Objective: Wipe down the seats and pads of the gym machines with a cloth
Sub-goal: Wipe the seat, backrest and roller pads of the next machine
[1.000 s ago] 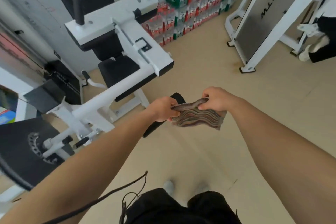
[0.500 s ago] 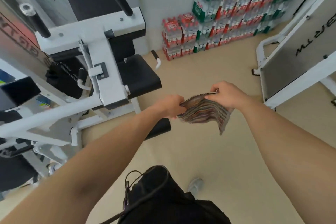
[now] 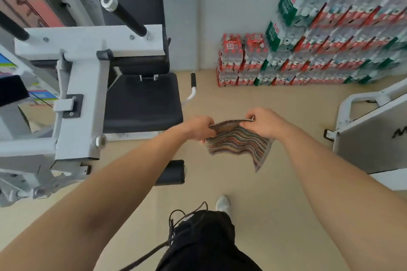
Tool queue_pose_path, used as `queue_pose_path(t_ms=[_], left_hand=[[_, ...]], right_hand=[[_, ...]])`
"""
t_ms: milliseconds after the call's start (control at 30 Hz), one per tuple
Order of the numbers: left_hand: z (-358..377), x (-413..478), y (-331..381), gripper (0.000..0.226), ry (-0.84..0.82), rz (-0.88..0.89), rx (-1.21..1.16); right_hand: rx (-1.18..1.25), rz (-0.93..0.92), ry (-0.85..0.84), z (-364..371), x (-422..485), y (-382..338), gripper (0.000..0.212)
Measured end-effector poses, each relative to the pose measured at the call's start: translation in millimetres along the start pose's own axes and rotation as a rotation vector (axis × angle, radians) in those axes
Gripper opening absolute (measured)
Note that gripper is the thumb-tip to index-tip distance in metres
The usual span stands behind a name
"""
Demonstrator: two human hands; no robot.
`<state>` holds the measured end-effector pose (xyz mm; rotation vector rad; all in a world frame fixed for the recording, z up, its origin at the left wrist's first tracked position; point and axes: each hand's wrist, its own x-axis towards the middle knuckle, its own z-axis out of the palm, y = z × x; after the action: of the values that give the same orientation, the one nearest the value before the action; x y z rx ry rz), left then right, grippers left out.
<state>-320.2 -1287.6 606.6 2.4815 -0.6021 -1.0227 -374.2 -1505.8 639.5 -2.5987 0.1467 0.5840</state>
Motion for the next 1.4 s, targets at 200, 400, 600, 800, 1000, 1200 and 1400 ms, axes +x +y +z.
queue_pose_path(t_ms=[200, 400, 600, 800, 1000, 1200, 1400], left_hand=[[-37, 83, 24, 0.020, 0.088, -0.082, -0.126], [-66, 146, 34, 0.017, 0.146, -0.155, -0.240], [-107, 221, 27, 0.014, 0.234, -0.280, -0.332], [-160, 273, 24, 0.022, 0.338, -0.434, -0.379], [-190, 301, -1, 0.021, 0.434, -0.624, -0.514], [-215, 333, -66, 0.027, 0.514, -0.745, -0.818], [-234, 351, -112, 0.030, 0.881, -0.810, -1.354]], right_hand=[[-0.088, -0.060, -0.077, -57, 88, 39, 0.032], [-0.107, -0.096, -0.169, -100, 170, 71, 0.033], [-0.184, -0.239, -0.293, -142, 286, 71, 0.024], [-0.276, -0.365, -0.370, -193, 407, 50, 0.041], [-0.387, -0.515, -0.529, -208, 499, -2, 0.046], [-0.508, -0.594, -0.664, -184, 590, -67, 0.042], [-0.585, -0.662, -0.782, -155, 646, -135, 0.036]])
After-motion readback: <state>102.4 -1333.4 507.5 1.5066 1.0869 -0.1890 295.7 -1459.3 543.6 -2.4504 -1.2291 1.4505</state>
